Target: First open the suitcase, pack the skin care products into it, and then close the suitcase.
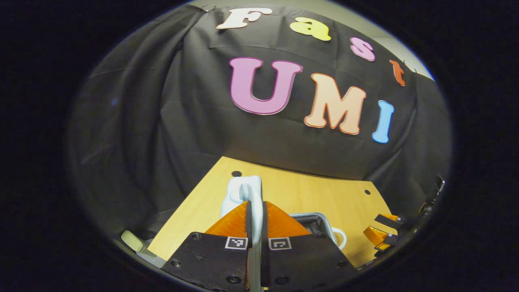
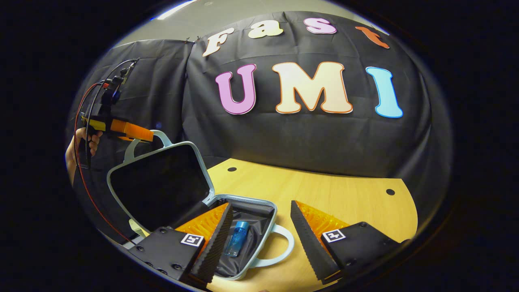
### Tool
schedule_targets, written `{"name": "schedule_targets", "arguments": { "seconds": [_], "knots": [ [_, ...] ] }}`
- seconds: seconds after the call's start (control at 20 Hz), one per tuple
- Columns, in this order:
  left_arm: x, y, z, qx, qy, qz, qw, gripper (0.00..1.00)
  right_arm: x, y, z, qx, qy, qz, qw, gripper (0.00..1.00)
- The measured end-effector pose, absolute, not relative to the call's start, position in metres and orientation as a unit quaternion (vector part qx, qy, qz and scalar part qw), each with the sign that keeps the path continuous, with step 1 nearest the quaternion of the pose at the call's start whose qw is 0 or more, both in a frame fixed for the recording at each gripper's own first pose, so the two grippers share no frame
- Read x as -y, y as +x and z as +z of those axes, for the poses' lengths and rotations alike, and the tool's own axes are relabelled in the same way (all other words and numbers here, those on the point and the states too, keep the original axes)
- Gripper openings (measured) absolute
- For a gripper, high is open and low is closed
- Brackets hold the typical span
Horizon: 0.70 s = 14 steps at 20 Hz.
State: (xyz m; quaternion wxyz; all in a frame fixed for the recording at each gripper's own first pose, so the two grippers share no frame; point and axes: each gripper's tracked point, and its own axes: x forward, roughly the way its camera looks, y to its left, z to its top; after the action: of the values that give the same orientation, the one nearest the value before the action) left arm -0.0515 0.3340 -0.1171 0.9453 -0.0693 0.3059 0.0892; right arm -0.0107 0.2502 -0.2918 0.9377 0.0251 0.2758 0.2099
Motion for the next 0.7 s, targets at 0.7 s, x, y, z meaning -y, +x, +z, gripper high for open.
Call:
{"name": "schedule_targets", "arguments": {
  "seconds": [0.7],
  "knots": [
    [-0.145, -0.017, -0.164, -0.343, -0.147, -0.094, 0.923, 0.05, -0.167, -0.011, -0.282, -0.273, 0.032, 0.146, 0.950, 0.91]
  ]
}}
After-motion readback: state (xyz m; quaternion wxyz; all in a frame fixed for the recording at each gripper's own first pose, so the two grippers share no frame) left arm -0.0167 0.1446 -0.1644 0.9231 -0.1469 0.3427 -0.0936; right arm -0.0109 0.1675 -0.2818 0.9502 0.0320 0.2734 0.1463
